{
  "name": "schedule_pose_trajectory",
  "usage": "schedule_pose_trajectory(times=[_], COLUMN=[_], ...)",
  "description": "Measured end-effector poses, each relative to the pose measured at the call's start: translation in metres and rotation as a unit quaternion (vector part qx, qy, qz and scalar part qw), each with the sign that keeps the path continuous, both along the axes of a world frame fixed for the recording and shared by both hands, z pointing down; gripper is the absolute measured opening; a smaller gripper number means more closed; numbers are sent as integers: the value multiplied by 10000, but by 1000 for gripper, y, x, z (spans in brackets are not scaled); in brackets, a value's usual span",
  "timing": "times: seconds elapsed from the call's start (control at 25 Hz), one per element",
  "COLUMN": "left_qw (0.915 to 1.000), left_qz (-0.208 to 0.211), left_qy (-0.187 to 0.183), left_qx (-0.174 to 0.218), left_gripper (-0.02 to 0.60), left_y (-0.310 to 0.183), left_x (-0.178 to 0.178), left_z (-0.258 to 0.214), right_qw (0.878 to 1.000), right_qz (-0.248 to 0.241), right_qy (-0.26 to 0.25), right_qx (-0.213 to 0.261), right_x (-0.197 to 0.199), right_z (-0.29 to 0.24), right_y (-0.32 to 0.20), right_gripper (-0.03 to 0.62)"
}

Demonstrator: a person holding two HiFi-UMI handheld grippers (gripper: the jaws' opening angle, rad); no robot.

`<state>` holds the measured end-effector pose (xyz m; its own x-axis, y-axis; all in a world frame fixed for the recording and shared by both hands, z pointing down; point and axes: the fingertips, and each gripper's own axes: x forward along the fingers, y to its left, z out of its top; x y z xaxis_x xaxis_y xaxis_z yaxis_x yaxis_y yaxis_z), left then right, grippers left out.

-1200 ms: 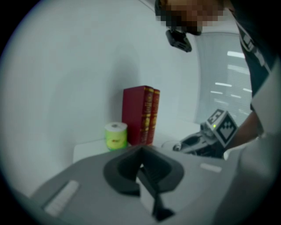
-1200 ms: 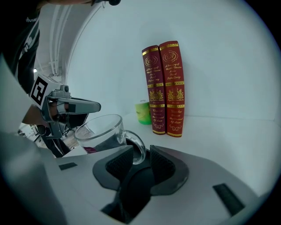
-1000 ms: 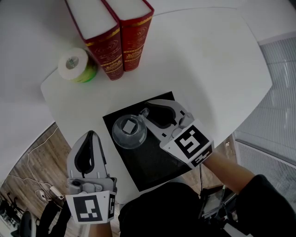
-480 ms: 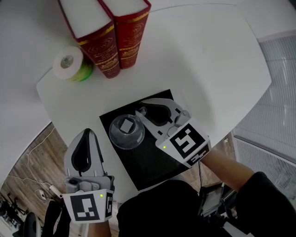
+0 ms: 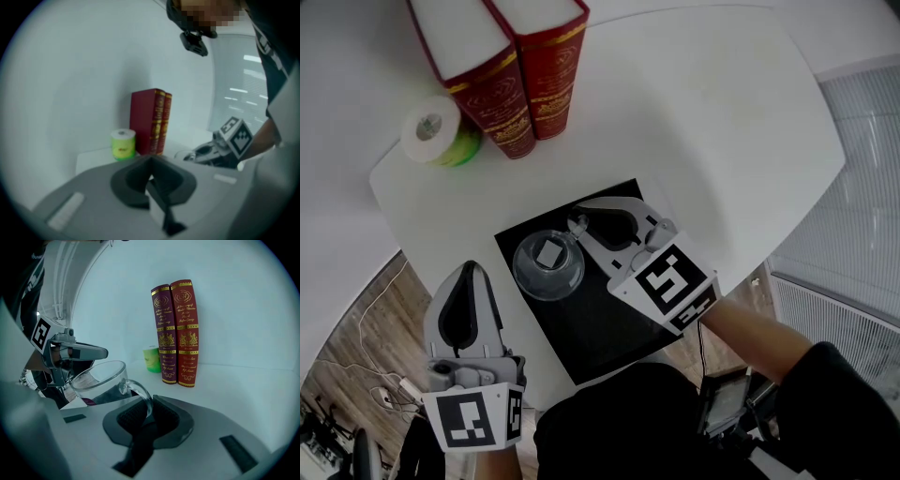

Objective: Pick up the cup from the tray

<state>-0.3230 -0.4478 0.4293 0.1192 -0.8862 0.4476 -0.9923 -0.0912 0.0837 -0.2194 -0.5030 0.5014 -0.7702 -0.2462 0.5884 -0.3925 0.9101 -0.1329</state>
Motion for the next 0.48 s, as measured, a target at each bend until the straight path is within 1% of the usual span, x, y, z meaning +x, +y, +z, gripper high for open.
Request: schedule_pose_trajectory(times=[0.24,0.48], left_qw=[10000,10000], left_qz=[11,5], left_qy=[29,7], left_qx=[26,80], left_gripper=[3,3], left_y=[1,5], left_x=[4,6], left_z=[-2,-9], right_qw=[9999,9998], right_qz=[-11,33], right_qy=[-59,-107], right_qx=[-128,-150], right_x=[2,4], right_z=[-1,-9], right_y=[1,-4], right_gripper=[48,48])
